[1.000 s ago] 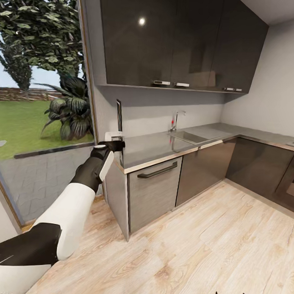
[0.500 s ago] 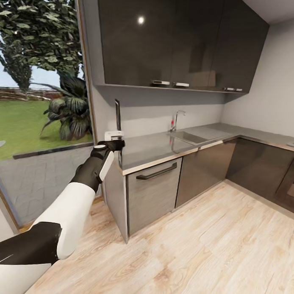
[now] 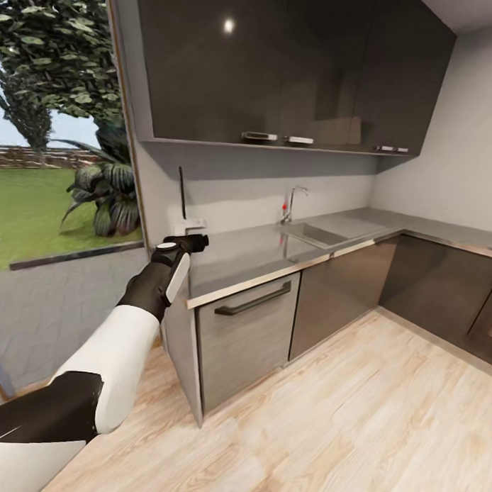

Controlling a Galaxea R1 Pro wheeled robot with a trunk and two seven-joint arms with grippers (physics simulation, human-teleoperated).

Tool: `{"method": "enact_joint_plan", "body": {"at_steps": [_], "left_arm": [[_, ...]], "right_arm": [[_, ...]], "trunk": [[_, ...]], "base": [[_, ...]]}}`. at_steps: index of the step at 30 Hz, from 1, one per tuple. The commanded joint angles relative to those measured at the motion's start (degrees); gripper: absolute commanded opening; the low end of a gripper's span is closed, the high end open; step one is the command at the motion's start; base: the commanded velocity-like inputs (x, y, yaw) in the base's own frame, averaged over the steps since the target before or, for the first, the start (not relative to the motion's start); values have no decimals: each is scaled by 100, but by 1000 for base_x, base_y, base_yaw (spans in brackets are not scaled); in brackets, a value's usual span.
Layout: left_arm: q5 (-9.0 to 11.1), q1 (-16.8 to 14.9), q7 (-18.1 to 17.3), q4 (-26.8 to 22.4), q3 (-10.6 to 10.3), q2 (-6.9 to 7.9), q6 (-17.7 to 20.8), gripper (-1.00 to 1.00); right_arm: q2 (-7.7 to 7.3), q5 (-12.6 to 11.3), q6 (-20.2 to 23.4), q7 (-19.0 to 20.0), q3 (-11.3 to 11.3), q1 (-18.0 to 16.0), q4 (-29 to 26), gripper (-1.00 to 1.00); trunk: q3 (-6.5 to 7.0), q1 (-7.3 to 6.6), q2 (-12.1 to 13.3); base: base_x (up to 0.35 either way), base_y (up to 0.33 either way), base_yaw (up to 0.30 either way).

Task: Pick up the poster from the kitchen countertop and hang it on one of the wall nails in the kitchen.

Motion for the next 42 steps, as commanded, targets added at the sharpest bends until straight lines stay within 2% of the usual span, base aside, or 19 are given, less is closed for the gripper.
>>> {"method": "enact_joint_plan", "body": {"at_steps": [1,11,15,19,42], "left_arm": [[2,-3,10,-7,16,-6,28,100],[-25,-3,36,41,38,-6,-75,100],[-27,-3,479,229,60,-6,-196,100],[-26,-3,627,265,62,-6,-281,100],[-25,-3,714,279,72,53,-315,100]], "right_arm": [[-1,48,1,-36,3,2,-1,100],[-1,51,8,-36,3,0,5,100],[-1,56,6,-33,3,0,5,100],[-1,57,6,-31,3,0,18,100],[-1,57,0,-29,3,0,154,100]], "trunk": [[-5,3,-3],[-5,3,-3],[-5,3,-3],[-5,3,-3],[-5,3,-3]], "base": [[303,-140,0],[195,-94,0],[24,-12,0],[6,-3,0],[49,40,0]]}}
